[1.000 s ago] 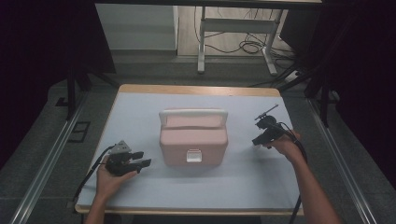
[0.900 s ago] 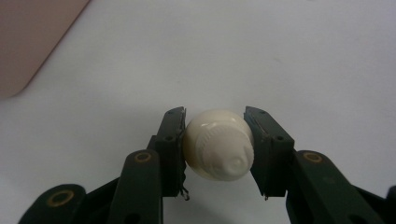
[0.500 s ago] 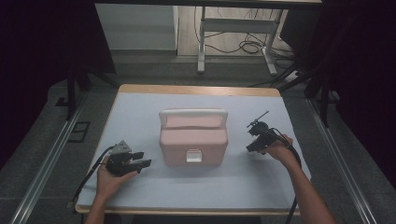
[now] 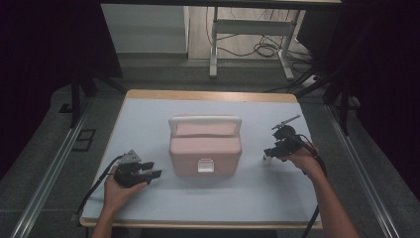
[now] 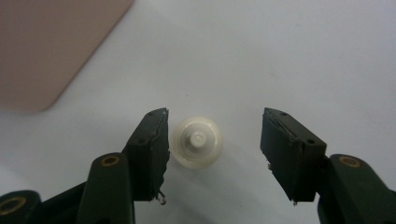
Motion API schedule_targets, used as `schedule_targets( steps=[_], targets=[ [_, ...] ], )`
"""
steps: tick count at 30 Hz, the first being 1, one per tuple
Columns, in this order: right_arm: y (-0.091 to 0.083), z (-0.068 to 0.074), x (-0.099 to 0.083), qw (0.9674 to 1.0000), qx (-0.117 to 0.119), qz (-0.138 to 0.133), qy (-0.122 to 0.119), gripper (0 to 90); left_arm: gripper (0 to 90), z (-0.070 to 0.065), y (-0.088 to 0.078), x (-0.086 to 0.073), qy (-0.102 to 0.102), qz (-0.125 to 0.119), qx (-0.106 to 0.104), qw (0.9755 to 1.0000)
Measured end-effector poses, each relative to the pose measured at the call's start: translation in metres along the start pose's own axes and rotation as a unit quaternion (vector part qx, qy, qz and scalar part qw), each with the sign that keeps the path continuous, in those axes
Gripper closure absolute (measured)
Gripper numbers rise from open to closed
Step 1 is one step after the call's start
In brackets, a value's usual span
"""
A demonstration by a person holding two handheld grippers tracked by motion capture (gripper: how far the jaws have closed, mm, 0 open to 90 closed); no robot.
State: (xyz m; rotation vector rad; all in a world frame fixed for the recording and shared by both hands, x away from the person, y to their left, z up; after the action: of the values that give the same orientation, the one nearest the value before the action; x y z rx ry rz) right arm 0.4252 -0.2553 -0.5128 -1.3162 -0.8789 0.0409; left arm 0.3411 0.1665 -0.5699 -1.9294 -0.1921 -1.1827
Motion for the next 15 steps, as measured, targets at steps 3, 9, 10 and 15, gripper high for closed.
schedule_targets(
  steps=[3,9,10,15],
  targets=[
    [-0.008,-0.001,0.002,0.9999,-0.002,-0.014,0.004,40.4,48.1,-0.001,0.001,0.000,0.000,0.001,0.000,1.0000],
    [-0.028,-0.002,0.009,0.9980,-0.004,-0.061,0.012,39.6,48.1,-0.001,0.001,0.000,0.001,0.000,0.000,1.0000],
    [-0.032,-0.001,0.011,0.9975,-0.003,-0.070,0.011,40.7,48.1,-0.001,0.001,0.000,0.001,0.001,0.001,1.0000],
    [-0.046,0.006,0.015,0.9942,0.016,-0.106,0.010,49.1,48.2,-0.002,0.002,0.000,-0.001,0.003,-0.001,1.0000]
  ],
)
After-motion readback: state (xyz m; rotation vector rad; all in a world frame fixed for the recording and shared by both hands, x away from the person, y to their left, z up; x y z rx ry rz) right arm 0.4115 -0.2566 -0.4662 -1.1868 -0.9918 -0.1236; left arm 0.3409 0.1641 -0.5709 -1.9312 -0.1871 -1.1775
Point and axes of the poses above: each handheld gripper's, and its own axes: y roughly forward along the jaws, x roughly out of its top, z roughly to its left, the point moved 9 cm from there along y, roughly forward along the jaws, and after that the axes turned 4 degrees about -z, right-handed, at the moved point
